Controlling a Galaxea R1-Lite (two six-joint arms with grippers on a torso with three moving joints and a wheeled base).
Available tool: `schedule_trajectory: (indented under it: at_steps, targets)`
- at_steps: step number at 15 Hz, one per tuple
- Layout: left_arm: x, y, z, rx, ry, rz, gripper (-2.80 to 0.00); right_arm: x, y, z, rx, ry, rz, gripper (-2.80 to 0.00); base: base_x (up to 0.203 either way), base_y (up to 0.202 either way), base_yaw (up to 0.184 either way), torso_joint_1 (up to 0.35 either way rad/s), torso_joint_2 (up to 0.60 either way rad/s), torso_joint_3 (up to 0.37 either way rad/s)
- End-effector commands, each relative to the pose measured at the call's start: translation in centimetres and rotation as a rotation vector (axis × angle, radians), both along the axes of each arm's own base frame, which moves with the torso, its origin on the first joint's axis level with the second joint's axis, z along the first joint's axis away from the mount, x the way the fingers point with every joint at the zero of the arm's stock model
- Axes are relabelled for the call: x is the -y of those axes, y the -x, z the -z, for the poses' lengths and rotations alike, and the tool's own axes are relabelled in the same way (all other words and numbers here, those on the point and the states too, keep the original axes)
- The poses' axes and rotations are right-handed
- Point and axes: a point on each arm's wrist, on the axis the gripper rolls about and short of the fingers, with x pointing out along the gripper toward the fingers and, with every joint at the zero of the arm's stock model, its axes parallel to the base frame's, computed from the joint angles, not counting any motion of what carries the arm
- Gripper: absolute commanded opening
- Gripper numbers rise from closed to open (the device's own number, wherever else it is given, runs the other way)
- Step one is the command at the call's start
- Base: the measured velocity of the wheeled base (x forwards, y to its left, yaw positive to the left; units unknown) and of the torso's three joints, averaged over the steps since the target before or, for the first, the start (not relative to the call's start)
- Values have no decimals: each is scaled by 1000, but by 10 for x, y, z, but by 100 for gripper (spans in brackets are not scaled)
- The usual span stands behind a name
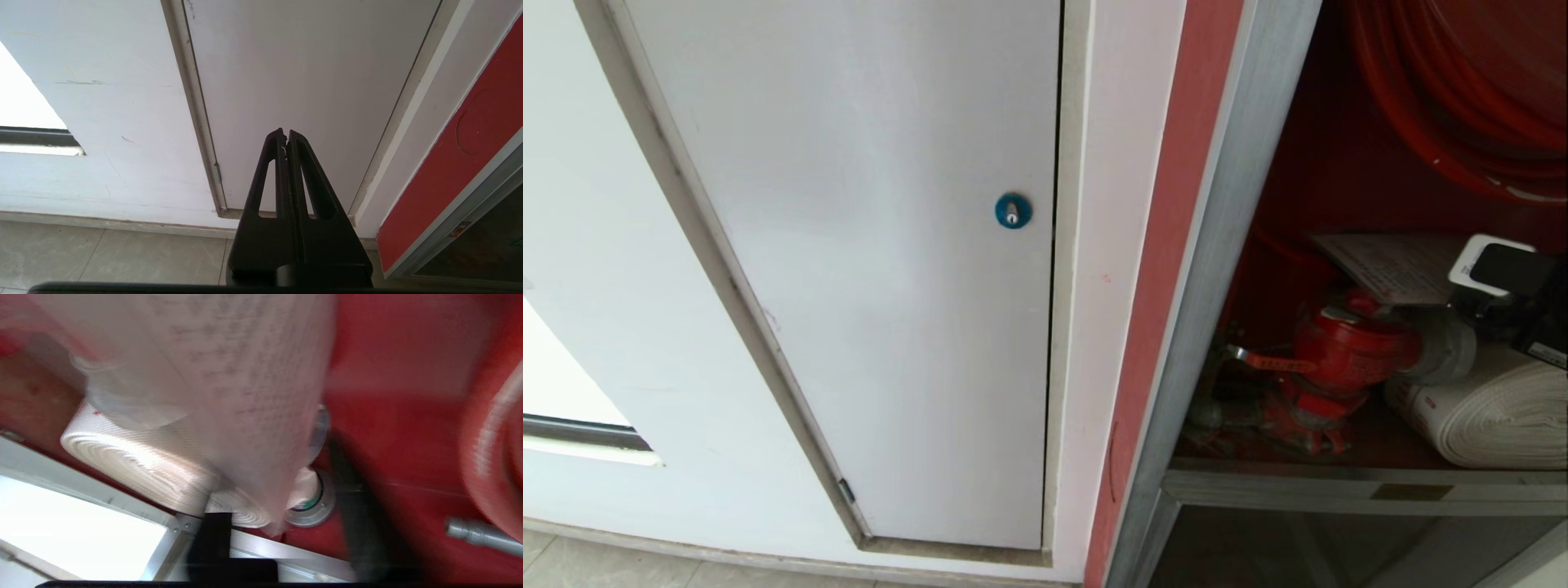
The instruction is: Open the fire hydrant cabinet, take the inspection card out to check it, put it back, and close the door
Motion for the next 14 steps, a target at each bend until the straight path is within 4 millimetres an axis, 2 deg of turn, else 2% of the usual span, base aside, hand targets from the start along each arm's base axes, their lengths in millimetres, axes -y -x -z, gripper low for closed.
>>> schedule_trajectory:
  at_steps: [1, 9, 12, 14]
  targets:
    - [0, 0, 0, 0, 0, 0, -280, 0, -2, 3, -14, 4, -1, -280, 0, 0, 0, 0, 0, 0]
    - [0, 0, 0, 0, 0, 0, -280, 0, 2, 3, -10, 4, -1, -280, 0, 0, 0, 0, 0, 0]
    - [0, 0, 0, 0, 0, 0, -280, -3, 14, -4, 18, 11, -4, -280, 0, 0, 0, 0, 0, 0]
    - [0, 0, 0, 0, 0, 0, -280, -6, 30, -9, 45, 18, -5, -280, 0, 0, 0, 0, 0, 0]
